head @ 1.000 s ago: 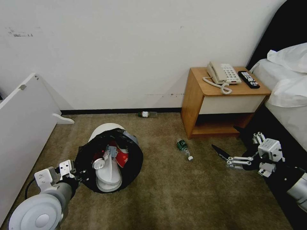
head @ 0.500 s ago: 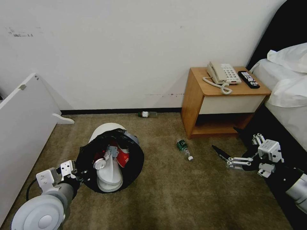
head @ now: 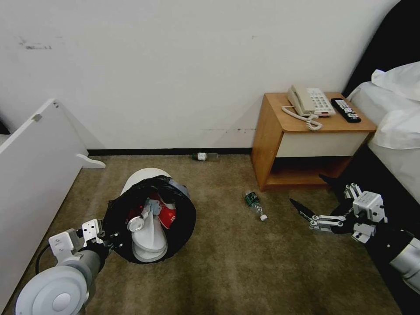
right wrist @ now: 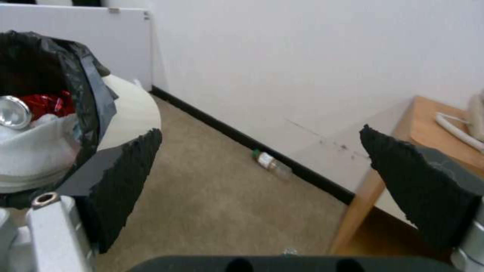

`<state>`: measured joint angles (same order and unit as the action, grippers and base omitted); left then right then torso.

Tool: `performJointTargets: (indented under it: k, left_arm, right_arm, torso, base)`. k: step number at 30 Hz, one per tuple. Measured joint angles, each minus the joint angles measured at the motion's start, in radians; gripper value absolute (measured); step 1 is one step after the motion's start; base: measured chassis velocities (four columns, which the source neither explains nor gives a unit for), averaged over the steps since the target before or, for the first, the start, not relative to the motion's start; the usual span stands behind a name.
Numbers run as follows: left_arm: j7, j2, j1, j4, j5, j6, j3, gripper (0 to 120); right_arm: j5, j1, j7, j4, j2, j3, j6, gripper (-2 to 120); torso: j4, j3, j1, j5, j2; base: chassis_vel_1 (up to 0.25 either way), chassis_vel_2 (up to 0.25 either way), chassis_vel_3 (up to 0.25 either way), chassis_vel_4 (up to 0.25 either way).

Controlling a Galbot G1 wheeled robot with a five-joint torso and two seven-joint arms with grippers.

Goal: Pick up the trash bin and place the garbage on the floor into it.

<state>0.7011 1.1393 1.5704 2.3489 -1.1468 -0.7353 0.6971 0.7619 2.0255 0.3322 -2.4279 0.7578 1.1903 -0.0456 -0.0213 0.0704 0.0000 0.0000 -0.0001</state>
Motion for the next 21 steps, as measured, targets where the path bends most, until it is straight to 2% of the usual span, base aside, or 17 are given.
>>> performJointTargets:
  k: [7,9,11,21]
  left_arm:
    - [-0.006,-0.008,0.001,-0.002,0.017,0.0,0.001,0]
    - [-0.008,-0.01,0.002,-0.002,0.02,0.0,0.001,0]
    - [-0.016,-0.011,0.002,-0.002,0.026,0.0,-0.002,0]
    - [-0.02,-0.012,0.007,0.0,0.017,0.0,-0.013,0]
  right_arm:
    - [-0.008,-0.002,0.004,-0.004,0.017,-0.007,0.001,100]
    - [-0.01,-0.002,0.005,-0.006,0.021,-0.007,0.001,100]
    - [-0.015,0.004,0.007,-0.011,0.025,-0.006,0.001,100]
    - [-0.018,0.02,0.019,-0.027,0.03,0.011,0.0,100]
  torso:
    - [0.0009,0.0,0.0,-0.0001,0.0]
    - [0.0008,0.0,0.0,-0.0001,0.0]
    - [-0.0006,0.0,0.0,0.0,0.0]
    - [0.0001,0.0,0.0,0.0,0.0]
  base:
    - [0.073,0.072,0.081,0.065]
    - [0.022,0.061,0.007,0.01]
    - [0.0,0.0,0.0,0.0]
    - [0.0,0.0,0.0,0.0]
